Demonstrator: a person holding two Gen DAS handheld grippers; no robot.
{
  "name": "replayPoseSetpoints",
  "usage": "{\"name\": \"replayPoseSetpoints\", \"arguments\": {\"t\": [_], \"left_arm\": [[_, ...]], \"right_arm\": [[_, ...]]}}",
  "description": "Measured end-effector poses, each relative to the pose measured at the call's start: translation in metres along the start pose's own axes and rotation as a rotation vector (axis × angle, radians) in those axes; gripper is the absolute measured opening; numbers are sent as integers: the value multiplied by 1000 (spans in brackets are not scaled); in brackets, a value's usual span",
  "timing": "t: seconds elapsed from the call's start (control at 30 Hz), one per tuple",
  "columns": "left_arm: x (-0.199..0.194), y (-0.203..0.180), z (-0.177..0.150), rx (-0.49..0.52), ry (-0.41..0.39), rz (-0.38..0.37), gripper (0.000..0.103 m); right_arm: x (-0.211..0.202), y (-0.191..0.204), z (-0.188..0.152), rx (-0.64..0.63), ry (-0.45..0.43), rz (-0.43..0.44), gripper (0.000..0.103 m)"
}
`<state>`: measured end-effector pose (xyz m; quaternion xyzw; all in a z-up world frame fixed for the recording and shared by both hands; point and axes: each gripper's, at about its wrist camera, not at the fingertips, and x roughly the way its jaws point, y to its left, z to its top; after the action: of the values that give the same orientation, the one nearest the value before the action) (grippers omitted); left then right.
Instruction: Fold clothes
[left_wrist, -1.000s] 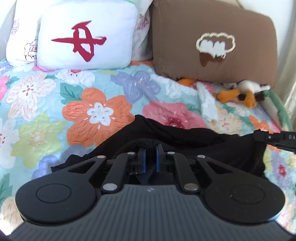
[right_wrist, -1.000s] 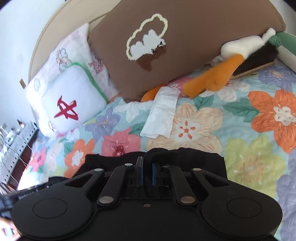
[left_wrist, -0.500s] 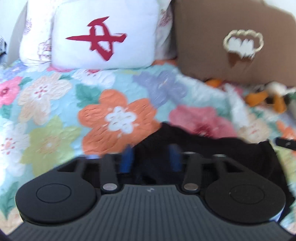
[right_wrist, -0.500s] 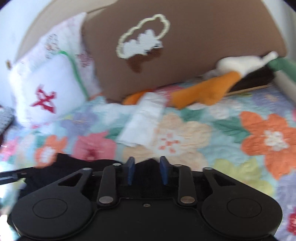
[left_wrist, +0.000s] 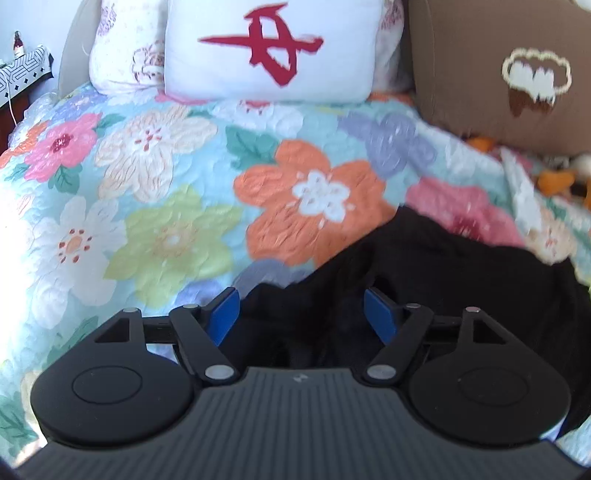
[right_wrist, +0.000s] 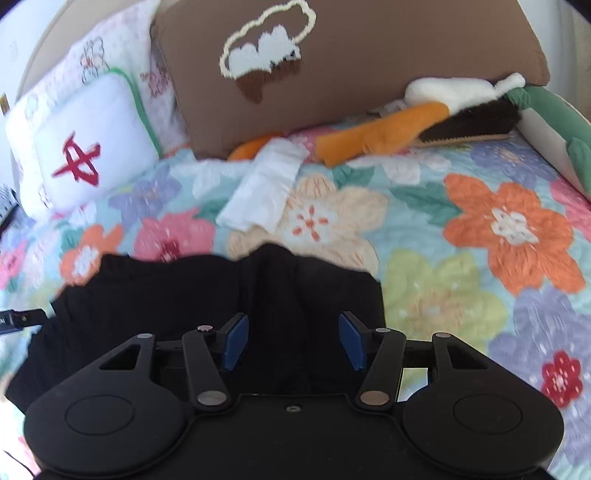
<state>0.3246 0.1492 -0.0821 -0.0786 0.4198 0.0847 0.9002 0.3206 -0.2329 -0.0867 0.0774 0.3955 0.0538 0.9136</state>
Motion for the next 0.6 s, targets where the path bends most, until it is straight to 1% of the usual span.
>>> {"name": "replayPoseSetpoints", "arguments": {"t": [0.1,0.13,0.17,0.2,0.3,0.43,0.5,0.57,0.6], "left_arm": [[-10,14,-3,-50,47,-10,74],[-13,19,-4,-68,62,-17,74],[-17,24,-6,-86,78,-23,74],[-21,28,-7,-108,113,-42,74],[-30,38,-17,-174,176,-154,74],[-31,43,-33,-203,228,-149,74],[-29,43,-39,-195,243,-111,74],[-28,41,-42,-175,246,-103,74],[-27,39,-42,-158,231,-107,74]], "right_arm": [[-2,-6,-6,36,54,-46,60],[-5,-7,-7,54,71,-53,60],[-11,-7,-6,64,87,-43,60],[-17,-6,-6,66,98,-22,60],[-36,2,-6,81,104,28,60],[-56,5,-13,159,109,67,61],[-61,2,-21,207,128,57,62],[-64,-4,-31,262,138,55,62],[-64,-9,-35,292,138,56,63]]}}
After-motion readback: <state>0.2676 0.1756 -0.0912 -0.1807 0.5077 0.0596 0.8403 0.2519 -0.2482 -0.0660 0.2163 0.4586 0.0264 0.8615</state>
